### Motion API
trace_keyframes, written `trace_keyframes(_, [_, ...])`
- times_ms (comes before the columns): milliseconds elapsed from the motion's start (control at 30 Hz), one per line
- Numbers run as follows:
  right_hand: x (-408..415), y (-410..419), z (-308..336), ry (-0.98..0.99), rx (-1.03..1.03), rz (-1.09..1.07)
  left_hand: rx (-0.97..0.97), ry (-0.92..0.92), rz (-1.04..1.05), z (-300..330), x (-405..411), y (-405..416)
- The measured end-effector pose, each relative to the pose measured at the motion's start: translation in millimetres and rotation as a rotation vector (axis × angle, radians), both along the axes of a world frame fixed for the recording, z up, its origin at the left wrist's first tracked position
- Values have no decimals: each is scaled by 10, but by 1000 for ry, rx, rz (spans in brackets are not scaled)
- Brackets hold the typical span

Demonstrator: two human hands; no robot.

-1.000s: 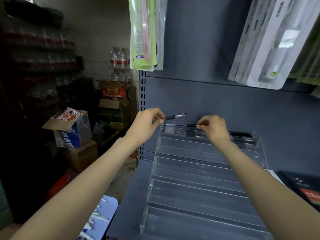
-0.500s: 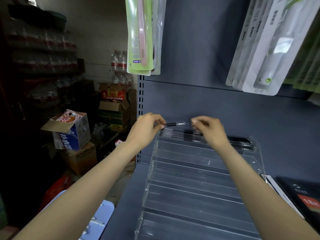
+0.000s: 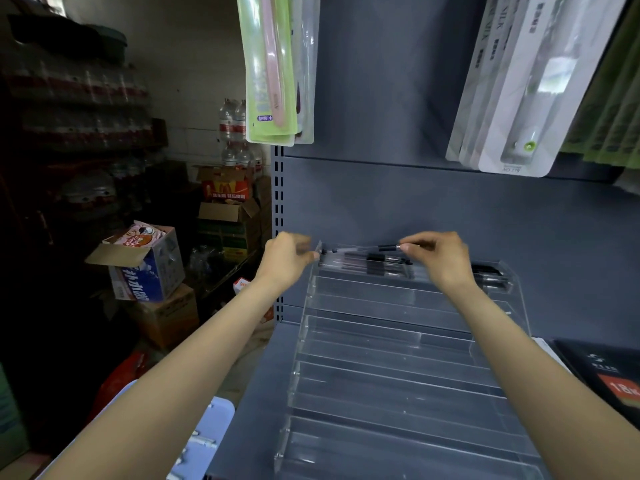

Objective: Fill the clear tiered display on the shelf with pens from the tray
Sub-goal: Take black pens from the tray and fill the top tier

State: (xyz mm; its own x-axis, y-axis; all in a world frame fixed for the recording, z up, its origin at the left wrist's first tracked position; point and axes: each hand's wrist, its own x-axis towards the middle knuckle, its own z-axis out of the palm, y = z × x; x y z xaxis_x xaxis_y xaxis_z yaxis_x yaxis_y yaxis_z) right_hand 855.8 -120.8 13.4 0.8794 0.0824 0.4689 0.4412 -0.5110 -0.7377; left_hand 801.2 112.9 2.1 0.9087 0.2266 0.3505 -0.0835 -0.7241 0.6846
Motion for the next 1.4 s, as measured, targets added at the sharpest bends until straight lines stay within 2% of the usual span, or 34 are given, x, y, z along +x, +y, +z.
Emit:
trace_keyframes(333, [133,202,-23,-5,-388,-49,-48,-3,-62,-57,18,44])
trace_keyframes(633, [114,282,46,101,-401,-30,-66,-55,-67,-73,-23,31])
trace_keyframes(767, [-85,491,16,-35,-277,37,-101,-106,-78,-78,-252,110])
trace_keyframes(900, [-477,939,-21,-29,-148,191,-90,-112,-39,-227,-624,436])
trace_keyframes(967, [-696,1222,-106,1,-133,259,-66,-86,-12,-344,-823,682])
trace_keyframes(1233, [-1452,2632,-665,218,-283,420,21,147,39,-914,-1430,1960])
trace_keyframes(1400, [-1816,3485,-1297,438,-402,410,78,330,-15,-1468,-1730,2801])
